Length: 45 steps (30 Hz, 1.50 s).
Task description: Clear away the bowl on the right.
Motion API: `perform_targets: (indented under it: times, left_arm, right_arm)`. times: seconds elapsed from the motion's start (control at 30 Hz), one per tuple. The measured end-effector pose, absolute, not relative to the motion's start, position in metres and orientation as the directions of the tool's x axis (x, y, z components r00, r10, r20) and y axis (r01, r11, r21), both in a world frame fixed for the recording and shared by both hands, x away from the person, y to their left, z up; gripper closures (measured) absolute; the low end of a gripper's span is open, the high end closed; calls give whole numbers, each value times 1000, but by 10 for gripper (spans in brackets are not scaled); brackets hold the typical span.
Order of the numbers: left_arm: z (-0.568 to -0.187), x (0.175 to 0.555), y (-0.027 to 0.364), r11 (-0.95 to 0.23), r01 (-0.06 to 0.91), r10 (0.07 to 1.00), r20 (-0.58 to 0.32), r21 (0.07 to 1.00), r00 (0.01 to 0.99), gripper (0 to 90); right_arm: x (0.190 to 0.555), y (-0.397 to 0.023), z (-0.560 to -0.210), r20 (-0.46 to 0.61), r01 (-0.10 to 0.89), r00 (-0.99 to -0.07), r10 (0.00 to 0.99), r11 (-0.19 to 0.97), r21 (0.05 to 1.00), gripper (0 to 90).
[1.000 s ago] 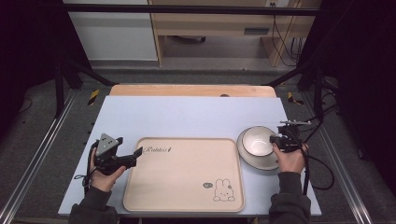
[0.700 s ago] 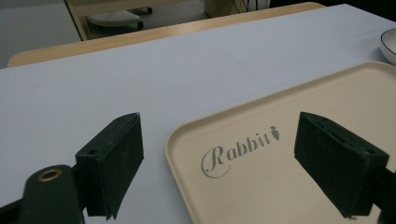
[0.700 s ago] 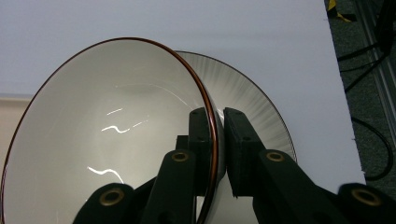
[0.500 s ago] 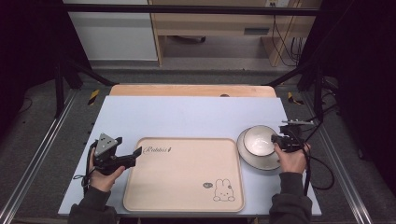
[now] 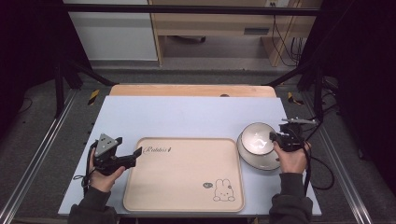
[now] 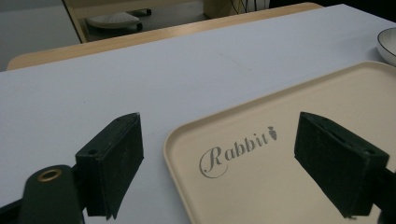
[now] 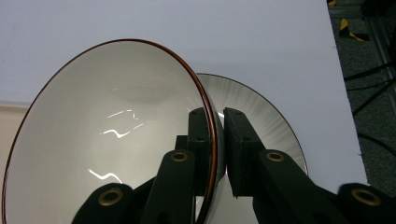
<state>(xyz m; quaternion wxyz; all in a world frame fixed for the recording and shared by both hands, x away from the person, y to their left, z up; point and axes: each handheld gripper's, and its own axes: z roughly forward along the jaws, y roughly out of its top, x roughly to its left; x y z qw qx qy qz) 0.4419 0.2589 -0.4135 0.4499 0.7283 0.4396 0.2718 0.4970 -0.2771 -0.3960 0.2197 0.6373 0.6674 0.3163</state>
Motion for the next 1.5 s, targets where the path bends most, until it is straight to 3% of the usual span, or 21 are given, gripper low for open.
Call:
perform_targets:
  times: [0.87, 1.5]
  left_arm:
    - [-413, 442, 258, -210, 393, 884, 2, 895, 468, 153]
    - [-413, 442, 258, -211, 393, 884, 3, 895, 467, 153]
  right_arm:
    - [480, -242, -364, 127, 629, -250, 960, 61, 775, 812]
    - [480, -214, -364, 125, 621, -339, 932, 122, 774, 811]
